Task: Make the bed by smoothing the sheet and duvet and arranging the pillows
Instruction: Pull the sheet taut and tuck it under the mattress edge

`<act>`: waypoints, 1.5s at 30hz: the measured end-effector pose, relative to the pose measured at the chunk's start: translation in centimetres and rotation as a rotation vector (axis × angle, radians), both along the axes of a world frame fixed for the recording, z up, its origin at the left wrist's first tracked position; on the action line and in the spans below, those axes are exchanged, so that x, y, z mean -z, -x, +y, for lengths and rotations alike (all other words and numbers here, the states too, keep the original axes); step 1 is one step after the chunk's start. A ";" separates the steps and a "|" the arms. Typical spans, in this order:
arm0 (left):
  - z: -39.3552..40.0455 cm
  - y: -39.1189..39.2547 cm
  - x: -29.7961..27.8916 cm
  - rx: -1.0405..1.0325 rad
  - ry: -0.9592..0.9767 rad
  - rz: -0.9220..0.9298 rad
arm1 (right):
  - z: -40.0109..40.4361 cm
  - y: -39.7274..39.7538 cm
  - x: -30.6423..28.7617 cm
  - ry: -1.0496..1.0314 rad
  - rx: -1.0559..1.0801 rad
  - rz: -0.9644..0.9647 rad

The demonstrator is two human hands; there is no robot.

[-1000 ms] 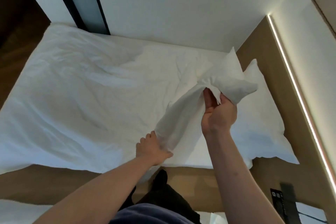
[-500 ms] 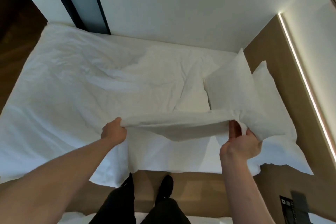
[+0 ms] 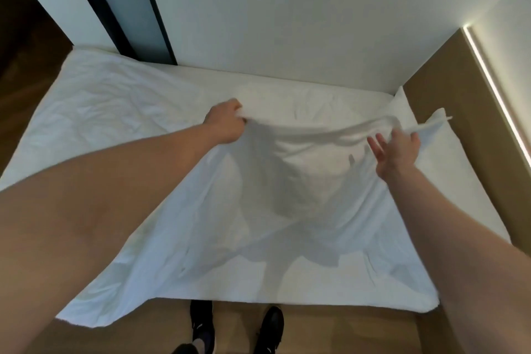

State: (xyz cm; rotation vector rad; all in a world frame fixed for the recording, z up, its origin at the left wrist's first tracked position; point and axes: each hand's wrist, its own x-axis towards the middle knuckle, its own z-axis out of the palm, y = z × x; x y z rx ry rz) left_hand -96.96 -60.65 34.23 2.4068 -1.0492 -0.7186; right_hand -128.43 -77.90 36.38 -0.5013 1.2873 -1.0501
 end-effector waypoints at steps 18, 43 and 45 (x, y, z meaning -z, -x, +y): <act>40.3 -2.1 7.8 -0.189 -0.477 0.245 | 32.2 -13.0 9.1 0.094 -1.598 0.906; 66.5 -12.1 9.8 -0.408 -0.588 0.411 | 58.9 -24.2 13.9 -0.027 -1.891 1.147; 67.7 -15.6 10.8 -0.312 -0.578 0.432 | 61.8 -27.2 13.9 -0.062 -1.856 1.152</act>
